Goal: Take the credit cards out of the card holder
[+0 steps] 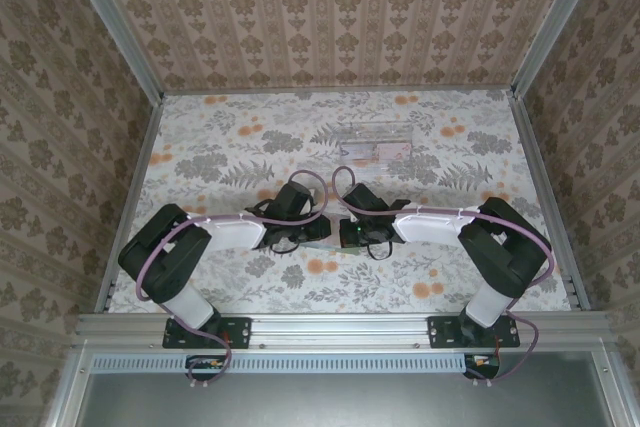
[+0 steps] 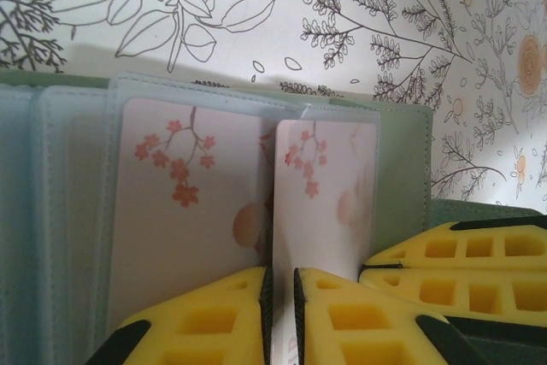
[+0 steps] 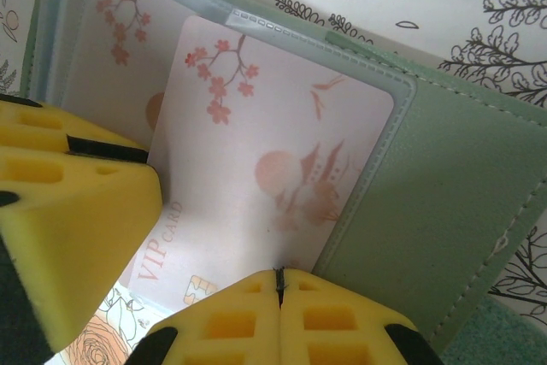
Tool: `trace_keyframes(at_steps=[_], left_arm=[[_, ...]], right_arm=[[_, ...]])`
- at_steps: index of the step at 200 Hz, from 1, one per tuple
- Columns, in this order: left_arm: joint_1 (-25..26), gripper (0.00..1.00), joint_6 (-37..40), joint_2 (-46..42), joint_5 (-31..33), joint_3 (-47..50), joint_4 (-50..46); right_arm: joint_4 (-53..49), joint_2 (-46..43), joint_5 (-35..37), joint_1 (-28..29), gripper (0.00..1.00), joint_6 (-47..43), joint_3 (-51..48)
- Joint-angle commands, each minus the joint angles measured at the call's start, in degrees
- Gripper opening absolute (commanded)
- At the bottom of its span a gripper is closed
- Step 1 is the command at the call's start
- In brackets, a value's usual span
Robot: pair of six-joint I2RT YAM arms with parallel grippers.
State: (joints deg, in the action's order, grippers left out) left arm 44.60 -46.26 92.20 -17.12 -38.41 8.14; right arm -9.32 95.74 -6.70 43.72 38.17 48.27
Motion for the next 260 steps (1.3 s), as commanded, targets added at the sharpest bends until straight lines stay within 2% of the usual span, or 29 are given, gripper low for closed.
trace_keyframes(at_steps=[1,42,140,200,213,239,260], left_arm=[[0.40,0.14,0.65,1.64,-0.92,0.73,-1.74],[0.15,0.00,0.15,0.49,-1.13,1.10,-1.68],[-5.78,0.00,1.72,-2.91,-3.99,3.69,-2.12],[-4.94,0.00,0.80,-2.20,-6.50,4.11,1.71],[-4.12,0.10,0.45,-2.28,-6.81,4.27,2.93],[-2.72,0.16,0.03,-1.80,-6.53,3.97,3.88],[-2.33,0.16,-0.09,-0.19,-6.34,3.61,3.69]], right_arm=[[-2.40,1.63,1.25,0.08,0.00,0.94,-1.36],[-2.39,1.62,1.24,0.13,0.00,0.94,-1.47],[-2.85,1.35,1.93,-0.19,0.00,1.03,-2.39],[-2.88,1.26,1.61,-0.24,0.00,0.83,-1.72],[-2.68,0.98,1.35,-0.22,0.00,0.81,-1.54],[-2.97,0.89,1.17,-0.25,0.00,0.59,-0.99],[-2.98,0.38,1.16,-0.22,0.01,0.42,-0.82]])
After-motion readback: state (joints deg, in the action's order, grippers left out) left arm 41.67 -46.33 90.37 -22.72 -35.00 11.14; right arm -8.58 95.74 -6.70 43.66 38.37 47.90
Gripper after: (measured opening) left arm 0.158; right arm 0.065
